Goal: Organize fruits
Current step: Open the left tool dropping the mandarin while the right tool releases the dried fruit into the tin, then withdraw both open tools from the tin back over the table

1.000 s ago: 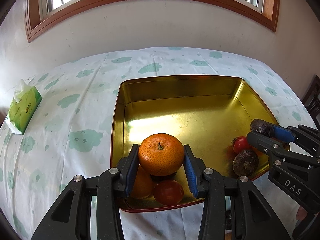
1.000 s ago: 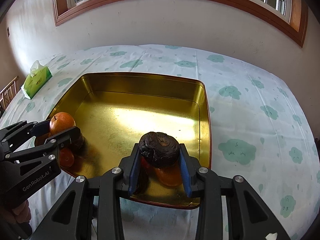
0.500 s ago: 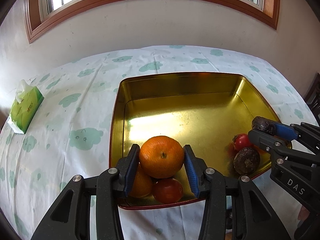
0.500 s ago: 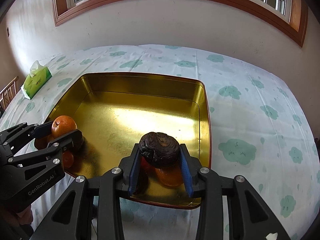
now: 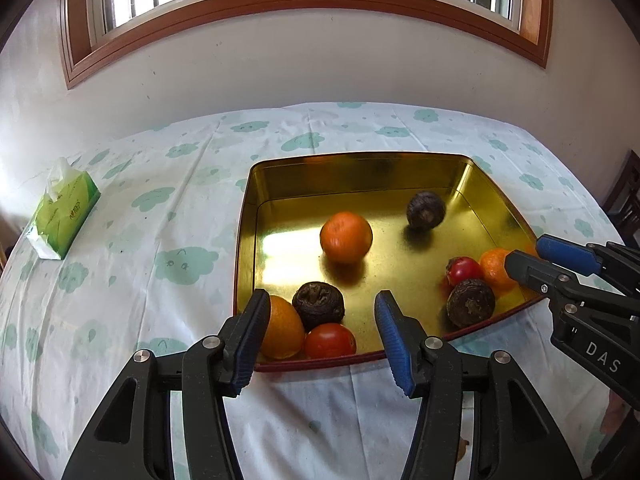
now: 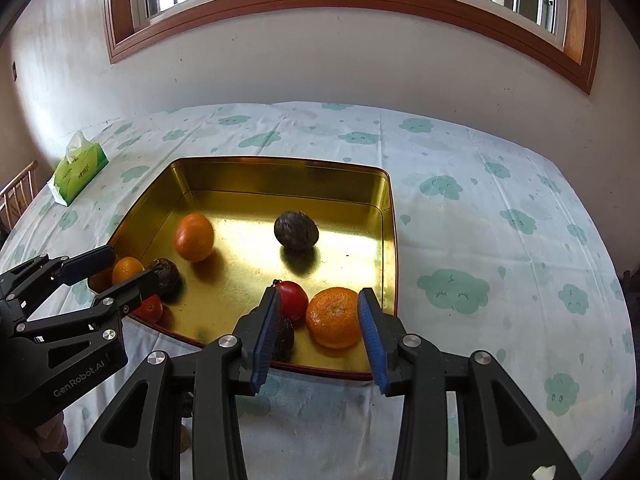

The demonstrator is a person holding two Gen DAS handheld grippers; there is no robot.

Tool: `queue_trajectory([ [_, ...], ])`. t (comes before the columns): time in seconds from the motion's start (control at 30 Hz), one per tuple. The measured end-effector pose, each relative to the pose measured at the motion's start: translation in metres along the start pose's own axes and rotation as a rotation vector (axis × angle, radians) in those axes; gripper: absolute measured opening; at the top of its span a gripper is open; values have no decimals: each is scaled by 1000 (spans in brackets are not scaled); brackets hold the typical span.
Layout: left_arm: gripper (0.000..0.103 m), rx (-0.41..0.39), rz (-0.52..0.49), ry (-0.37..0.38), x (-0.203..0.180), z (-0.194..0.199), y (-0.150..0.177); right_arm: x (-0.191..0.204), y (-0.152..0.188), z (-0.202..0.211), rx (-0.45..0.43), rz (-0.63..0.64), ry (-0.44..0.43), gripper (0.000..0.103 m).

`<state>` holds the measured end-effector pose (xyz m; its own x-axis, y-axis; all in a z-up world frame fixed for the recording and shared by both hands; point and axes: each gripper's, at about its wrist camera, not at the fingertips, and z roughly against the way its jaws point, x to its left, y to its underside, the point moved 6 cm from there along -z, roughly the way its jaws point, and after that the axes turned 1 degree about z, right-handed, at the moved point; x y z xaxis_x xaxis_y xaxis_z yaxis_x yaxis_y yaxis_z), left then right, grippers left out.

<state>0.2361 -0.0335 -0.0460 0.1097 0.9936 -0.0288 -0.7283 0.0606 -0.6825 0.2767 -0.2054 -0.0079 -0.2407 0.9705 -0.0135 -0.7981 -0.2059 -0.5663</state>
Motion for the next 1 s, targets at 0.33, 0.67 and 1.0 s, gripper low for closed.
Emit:
queue_trajectory([
  [0.33,55,-46,0,2,-1,52,33,0,40,42,-16,-26,10,38],
  [0.67,55,-9,9,-29,20,72,93,15,94,66,14,-7,-3,38],
  [1.0,55,34,71,-74,55,67,128,52,120,50,71,61,-37,38],
])
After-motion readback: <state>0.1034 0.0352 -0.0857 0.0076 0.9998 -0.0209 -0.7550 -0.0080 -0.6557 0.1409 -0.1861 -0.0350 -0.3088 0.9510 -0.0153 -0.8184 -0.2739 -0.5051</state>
